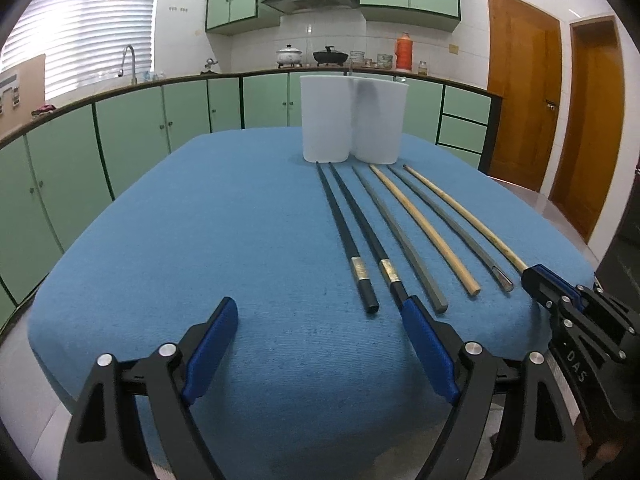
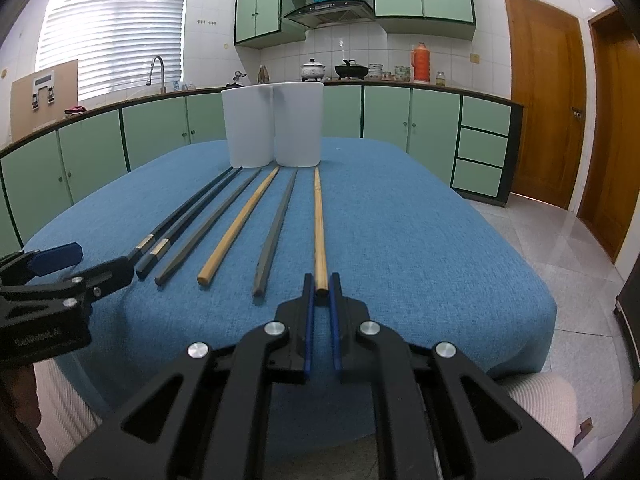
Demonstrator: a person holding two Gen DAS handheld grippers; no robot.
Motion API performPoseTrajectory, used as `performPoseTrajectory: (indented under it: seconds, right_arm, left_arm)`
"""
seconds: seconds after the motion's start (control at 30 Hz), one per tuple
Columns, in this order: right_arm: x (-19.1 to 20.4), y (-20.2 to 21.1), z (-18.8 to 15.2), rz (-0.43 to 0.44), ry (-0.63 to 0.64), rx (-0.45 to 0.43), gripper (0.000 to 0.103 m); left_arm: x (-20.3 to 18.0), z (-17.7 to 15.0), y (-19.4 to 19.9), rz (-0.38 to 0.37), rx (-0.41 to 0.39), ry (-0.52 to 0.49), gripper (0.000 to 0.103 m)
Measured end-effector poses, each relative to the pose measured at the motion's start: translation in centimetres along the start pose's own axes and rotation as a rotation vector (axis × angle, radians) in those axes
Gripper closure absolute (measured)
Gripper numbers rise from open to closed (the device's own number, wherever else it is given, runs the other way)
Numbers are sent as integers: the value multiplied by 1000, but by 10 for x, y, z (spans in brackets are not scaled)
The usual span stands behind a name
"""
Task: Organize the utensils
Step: 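Close the left gripper on a black chopstick and lift it, then carry the black chopstick in the left gripper while the right gripper carries the wooden chopstick to the holder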
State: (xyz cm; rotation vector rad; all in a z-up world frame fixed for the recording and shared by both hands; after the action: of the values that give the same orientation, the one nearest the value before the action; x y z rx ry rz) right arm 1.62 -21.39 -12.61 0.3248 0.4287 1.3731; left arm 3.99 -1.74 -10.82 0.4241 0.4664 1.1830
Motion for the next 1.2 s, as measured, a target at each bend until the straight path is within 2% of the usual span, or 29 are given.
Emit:
performPoseTrajectory:
  seconds: [0.03,0.07,0.2,0.5,0.63,0.7,0.97,1.2]
  right_arm:
    - [0,0,0,0,-1,1,97]
    - [0,0,1,0,-2,2,97]
    - [-1,-1,2,-1,-15,8,97]
    - [-4,-4,4,1,-31,15,96]
    - [-3,-4,5,1,-34,13,96]
    - [-3,-5,5,1,-33,11,96]
    - [-6,-1,13,13,-32,11,97]
    - [-13,20,49,25,-8,-60,97]
  left_arm:
    - [0,0,0,0,-3,-1,21]
    - [-1,0,-1,0,-6,-1,25]
    - [-4,1,-2,-6,-10,-12,55]
    - [-12,2,-6,-41,-10,-26,79]
    - [-14,2,-9,-37,-15,-26,87]
    - [-16,2,-10,-37,-15,-26,95]
    - [-9,9,-2,-26,-29,5,97]
    - [-6,42,35,13,-146,-42,97]
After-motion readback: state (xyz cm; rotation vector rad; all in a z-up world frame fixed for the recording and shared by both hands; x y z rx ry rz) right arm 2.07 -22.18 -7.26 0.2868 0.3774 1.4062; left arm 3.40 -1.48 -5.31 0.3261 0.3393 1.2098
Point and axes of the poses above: each gripper's, at about its wrist camera, not at the fingertips, and y roughly against the way its jaws point, x to its left, z to its top, the point moved 5 cm from there along -y, roughly the way its jaws point, and after that the axes turned 11 degrees about -z, right-handed, at the moved point
